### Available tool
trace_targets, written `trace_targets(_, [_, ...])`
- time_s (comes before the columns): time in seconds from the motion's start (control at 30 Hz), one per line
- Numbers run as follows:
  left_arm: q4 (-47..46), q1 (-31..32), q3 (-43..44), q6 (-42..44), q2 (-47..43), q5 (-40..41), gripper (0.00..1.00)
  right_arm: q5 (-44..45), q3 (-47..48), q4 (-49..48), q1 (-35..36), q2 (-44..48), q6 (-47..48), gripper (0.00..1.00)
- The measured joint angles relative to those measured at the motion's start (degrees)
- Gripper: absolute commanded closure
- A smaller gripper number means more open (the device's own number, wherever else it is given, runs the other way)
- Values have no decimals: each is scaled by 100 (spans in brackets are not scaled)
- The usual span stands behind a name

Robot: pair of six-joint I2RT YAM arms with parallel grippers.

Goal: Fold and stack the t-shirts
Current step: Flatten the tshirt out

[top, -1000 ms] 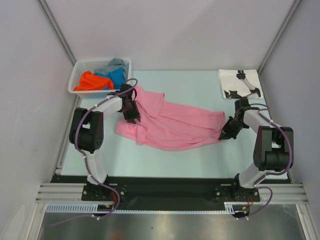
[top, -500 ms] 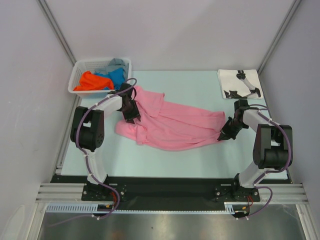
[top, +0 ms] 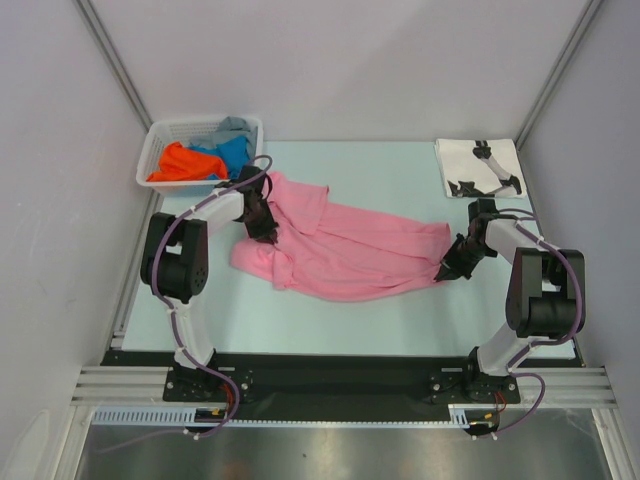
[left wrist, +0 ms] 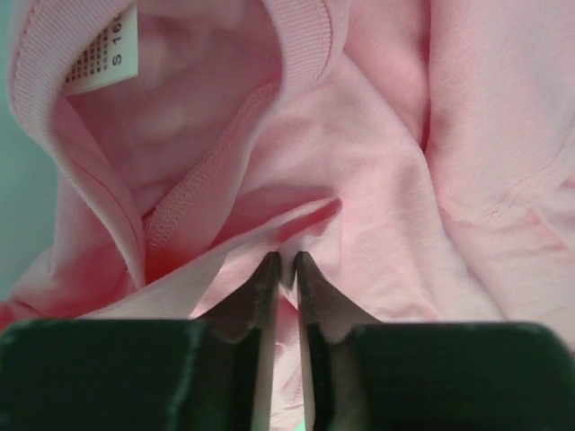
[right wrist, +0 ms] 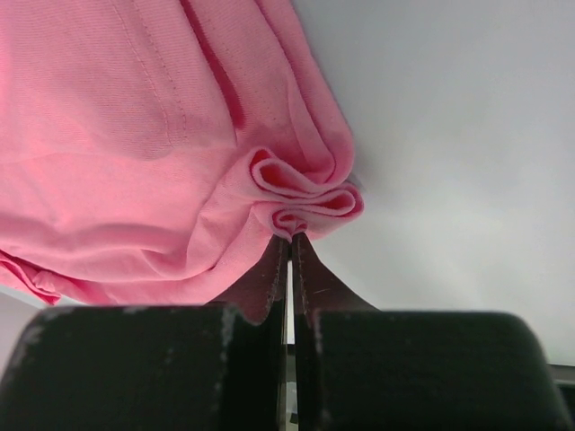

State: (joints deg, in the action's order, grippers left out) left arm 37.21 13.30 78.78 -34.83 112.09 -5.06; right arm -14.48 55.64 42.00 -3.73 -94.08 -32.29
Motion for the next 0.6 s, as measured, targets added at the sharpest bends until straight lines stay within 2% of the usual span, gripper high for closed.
trace_targets(0.03, [-2, 0, 0, -15, 0, 0, 89, 0, 0, 0, 0, 0, 0, 100])
trace_targets(0.07, [-2, 0, 4, -17, 0, 0, 100, 2, 2, 7, 0, 0, 0, 100])
trace_targets(0.33, [337, -4, 212, -15, -476, 116, 100, 136, 446, 304, 0, -24, -28, 100])
trace_targets(0.47, [433, -4, 1180, 39, -800, 181, 100, 317, 1349, 490, 0, -219, -234, 100])
trace_targets(0.6, [310, -15, 2848, 295, -741, 164, 100, 459, 2837, 566, -76, -645, -498, 100])
